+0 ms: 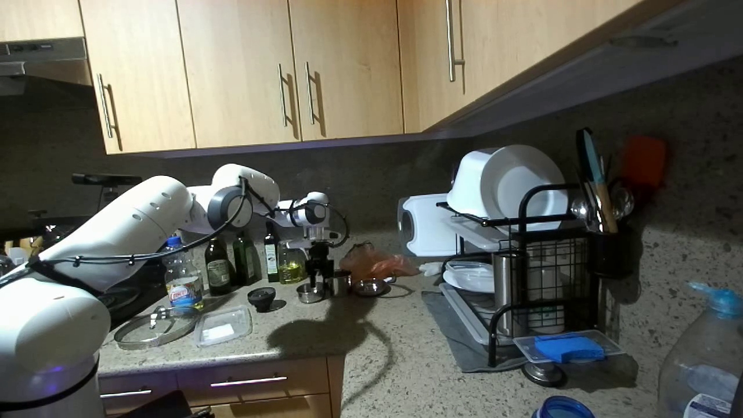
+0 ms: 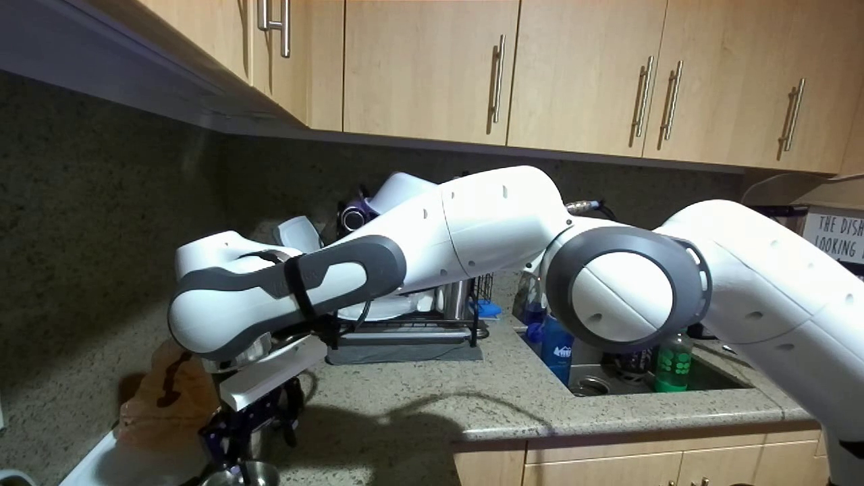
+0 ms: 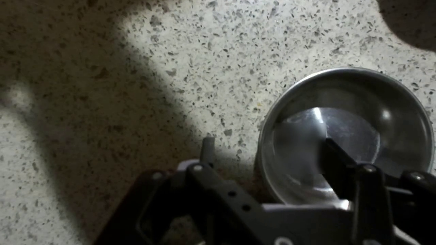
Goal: Put the left silver bowl on the right bowl
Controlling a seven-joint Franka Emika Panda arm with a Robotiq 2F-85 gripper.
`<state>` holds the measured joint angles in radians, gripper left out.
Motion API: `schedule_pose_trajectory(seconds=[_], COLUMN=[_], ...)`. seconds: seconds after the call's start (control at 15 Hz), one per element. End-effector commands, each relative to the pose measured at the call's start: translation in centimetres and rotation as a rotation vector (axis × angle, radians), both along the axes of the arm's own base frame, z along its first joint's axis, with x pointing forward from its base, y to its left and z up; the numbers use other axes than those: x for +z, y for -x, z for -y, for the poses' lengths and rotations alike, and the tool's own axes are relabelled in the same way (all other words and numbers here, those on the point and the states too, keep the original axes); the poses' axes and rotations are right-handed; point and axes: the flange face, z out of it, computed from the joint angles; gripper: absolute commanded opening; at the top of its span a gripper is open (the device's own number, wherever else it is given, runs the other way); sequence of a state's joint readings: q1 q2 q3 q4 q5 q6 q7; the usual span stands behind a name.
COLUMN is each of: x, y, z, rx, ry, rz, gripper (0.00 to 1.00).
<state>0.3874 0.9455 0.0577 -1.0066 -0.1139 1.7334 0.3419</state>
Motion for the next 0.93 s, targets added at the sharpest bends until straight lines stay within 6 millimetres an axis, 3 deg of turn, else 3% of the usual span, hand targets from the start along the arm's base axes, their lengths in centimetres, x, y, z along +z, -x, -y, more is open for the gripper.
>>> schedule_pose_trajectory(seconds=[0.0, 0.47, 0.53, 0.6, 0.87], x=[0.1, -1.8, -1.9, -1.9, -1.6], y=[-0.1, 0.0, 0.0, 0.0, 0.1], z=[-0.1, 0.1, 0.1, 0.0, -0.2], rx=[0.002, -0.002, 0.001, 0.0, 0.002], ry=[0.008, 0.01, 0.011, 0.013, 0.018], rz=[0.001, -0.029, -0.027, -0.025, -0.016], gripper=[1.0, 1.0, 0.9, 0.72, 0.4])
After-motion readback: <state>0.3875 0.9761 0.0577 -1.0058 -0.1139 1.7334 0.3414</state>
